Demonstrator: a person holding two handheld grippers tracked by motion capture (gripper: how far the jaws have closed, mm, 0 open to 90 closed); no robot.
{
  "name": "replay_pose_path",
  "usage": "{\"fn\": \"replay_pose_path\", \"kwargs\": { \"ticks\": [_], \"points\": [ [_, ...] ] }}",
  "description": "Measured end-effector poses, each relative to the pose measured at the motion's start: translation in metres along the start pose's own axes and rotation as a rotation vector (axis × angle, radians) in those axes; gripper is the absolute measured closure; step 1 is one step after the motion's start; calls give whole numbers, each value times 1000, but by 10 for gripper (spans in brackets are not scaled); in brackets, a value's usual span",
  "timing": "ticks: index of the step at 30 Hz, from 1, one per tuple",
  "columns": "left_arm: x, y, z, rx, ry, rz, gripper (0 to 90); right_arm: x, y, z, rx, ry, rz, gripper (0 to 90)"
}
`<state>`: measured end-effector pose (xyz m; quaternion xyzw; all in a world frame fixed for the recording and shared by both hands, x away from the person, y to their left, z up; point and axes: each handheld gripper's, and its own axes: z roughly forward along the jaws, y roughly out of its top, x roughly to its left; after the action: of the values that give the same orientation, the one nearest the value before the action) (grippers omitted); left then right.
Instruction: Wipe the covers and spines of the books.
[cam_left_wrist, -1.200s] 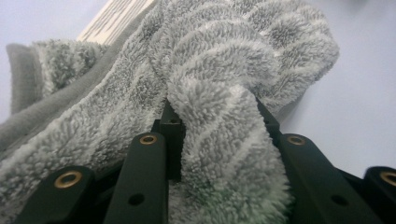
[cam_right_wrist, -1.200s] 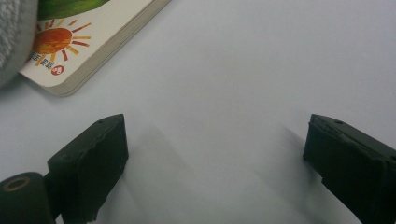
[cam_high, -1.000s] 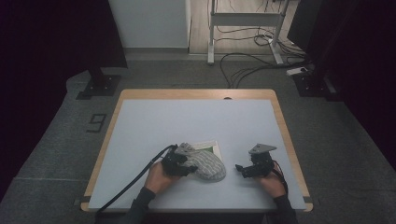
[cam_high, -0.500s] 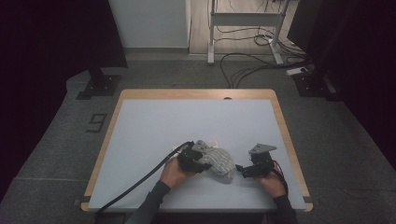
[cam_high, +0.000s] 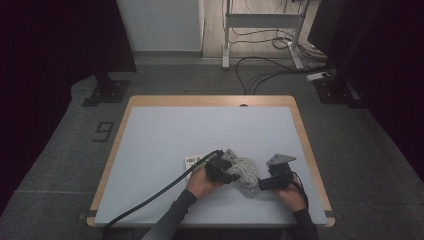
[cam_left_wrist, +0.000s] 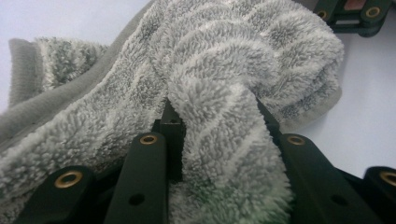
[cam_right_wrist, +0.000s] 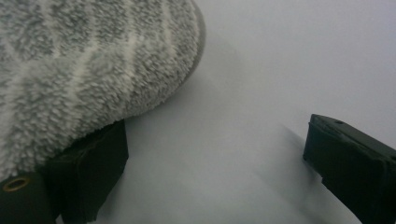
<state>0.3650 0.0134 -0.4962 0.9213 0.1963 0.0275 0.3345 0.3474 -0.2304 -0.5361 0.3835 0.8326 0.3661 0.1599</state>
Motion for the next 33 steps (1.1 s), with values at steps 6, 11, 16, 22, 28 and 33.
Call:
{"fn": "replay_pose_path", "kwargs": {
  "ticks": [6,11,16,22,28,33],
  "points": [
    [2,0,-6,-12,-3,-3,664,0,0,0,0,0,0,56],
    [5,0,-19,-21,11,-12,664,0,0,0,0,0,0,56],
    [10,1,-37,-47,22,-27,662,0,0,0,0,-1,1,56],
    [20,-1,-58,-70,43,-59,661,0,0,0,0,-1,1,56],
    [32,-5,-81,-84,78,-83,661,0,0,0,0,-1,2,56],
    [41,-9,-99,-87,113,-108,660,0,0,0,0,-1,1,56]
  ]
}}
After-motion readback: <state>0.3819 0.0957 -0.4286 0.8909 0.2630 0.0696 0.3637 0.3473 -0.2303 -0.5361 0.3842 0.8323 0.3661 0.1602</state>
